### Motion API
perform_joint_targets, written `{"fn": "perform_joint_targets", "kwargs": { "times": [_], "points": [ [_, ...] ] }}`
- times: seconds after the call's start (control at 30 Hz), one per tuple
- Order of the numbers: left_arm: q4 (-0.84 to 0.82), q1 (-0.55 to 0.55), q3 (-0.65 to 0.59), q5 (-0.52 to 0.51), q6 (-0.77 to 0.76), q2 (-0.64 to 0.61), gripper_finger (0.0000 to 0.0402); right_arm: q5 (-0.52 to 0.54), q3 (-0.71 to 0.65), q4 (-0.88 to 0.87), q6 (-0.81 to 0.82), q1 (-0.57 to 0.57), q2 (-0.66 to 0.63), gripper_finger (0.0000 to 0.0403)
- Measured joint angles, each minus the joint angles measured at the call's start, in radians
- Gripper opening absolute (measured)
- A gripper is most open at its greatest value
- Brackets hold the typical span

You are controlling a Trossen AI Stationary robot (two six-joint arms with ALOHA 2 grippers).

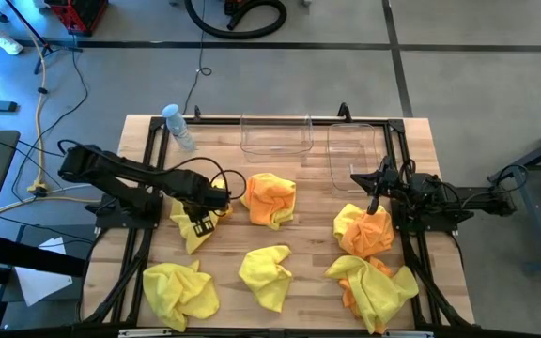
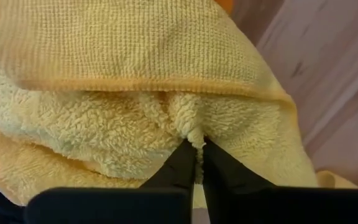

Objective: Sort microfiber towel by color & place in baskets
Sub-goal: Put the yellow microfiber towel into the left transparent bin

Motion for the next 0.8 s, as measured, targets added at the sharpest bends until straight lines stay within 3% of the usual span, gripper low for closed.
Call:
{"fn": "perform_joint_targets", "kwargs": {
  "times": [0.13, 0.3, 0.53, 0.8],
  "points": [
    [-0.049, 0.0, 0.017, -0.031, -0.017, -0.07, 0.0002, 0.0, 0.0, 0.0, 0.0, 0.0, 0.0, 0.0],
    [-0.185, -0.002, 0.126, -0.092, -0.063, -0.178, 0.0001, 0.0, 0.0, 0.0, 0.0, 0.0, 0.0, 0.0],
    [-0.287, -0.041, 0.354, -0.303, -0.077, -0.268, 0.0001, 0.0, 0.0, 0.0, 0.0, 0.0, 0.0, 0.0],
    [-0.286, 0.02, 0.681, -0.445, 0.168, -0.188, 0.0, 0.0, 0.0, 0.0, 0.0, 0.0, 0.0, 0.0]
  ]
}}
